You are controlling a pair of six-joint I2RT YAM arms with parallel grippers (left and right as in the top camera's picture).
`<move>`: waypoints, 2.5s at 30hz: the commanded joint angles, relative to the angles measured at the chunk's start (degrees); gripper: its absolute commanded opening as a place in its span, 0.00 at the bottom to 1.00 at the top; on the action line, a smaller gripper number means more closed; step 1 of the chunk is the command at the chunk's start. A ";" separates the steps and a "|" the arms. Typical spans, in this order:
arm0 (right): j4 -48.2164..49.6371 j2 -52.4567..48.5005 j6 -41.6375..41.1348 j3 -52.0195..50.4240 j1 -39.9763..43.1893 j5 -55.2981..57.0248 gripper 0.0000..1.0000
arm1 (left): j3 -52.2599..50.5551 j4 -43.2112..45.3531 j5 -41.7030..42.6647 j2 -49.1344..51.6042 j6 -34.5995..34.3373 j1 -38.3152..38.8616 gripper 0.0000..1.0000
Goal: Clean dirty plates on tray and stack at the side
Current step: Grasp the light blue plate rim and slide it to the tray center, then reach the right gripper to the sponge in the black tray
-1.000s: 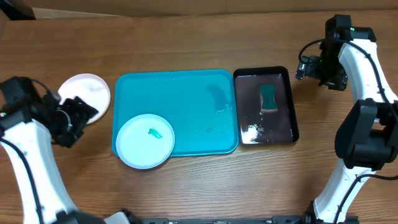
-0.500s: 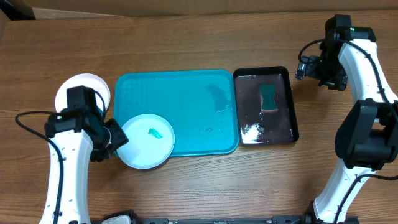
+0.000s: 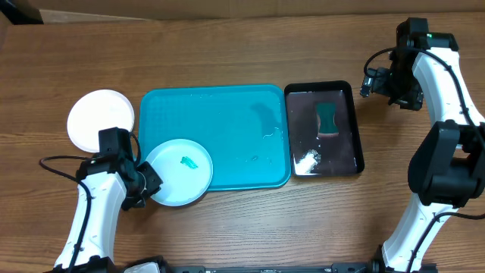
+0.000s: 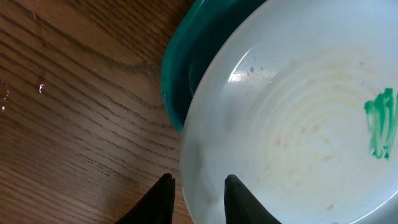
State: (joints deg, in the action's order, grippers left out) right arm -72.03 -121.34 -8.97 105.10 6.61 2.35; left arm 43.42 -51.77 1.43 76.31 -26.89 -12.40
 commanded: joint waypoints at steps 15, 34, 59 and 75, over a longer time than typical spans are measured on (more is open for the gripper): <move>0.20 1.38 -0.20 1.05 -0.15 0.13 1.00 | -4.00 3.39 -0.52 0.28 -1.03 -0.22 0.16; 0.20 1.38 -0.20 1.05 -0.15 0.13 1.00 | 3.43 12.52 13.40 0.83 -6.25 6.54 0.04; 0.20 1.38 -0.20 1.05 -0.15 0.13 1.00 | 3.41 24.61 4.52 13.68 -16.39 21.55 0.04; 0.20 1.38 -0.20 1.05 -0.15 0.13 1.00 | 1.84 24.65 3.45 16.90 -16.39 21.68 0.05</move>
State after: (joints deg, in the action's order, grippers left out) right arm -72.01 -121.34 -8.99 105.10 6.61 2.35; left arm 45.82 -26.57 6.39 91.44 -42.52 9.04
